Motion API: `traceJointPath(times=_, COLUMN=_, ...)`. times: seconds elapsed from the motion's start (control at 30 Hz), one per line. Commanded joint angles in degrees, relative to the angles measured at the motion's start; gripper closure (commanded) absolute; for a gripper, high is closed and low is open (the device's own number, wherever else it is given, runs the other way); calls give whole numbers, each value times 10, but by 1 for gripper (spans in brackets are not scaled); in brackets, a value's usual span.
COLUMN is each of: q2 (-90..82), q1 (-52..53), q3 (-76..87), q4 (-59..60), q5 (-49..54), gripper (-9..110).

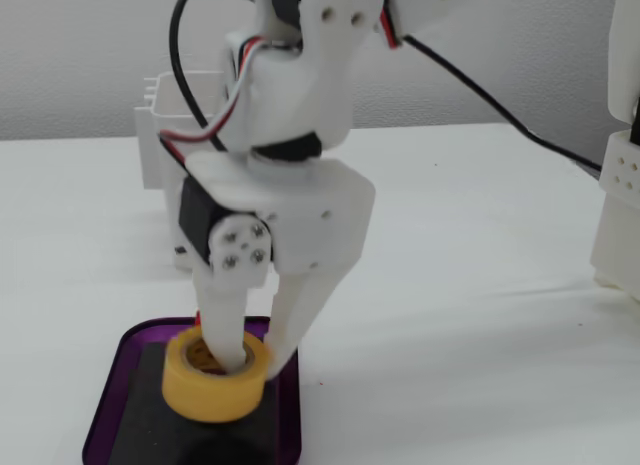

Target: Remove the yellow tape from the box.

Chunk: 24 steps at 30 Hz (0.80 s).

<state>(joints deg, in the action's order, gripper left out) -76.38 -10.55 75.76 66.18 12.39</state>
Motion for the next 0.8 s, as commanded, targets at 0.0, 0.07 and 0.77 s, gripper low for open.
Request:
traceJointPath(times=0.0, q2=-100, q1=-4, q3=-84, q4=78, q5=-1, gripper=102)
traceJointPath(times=0.07, q2=-144, q1=-5, q3=-98, q4=114, q5=-1, gripper=102)
traceJointPath(times=0.77, q2=-629, q1=40, q3=680, q4=-122, q5=30, gripper=102)
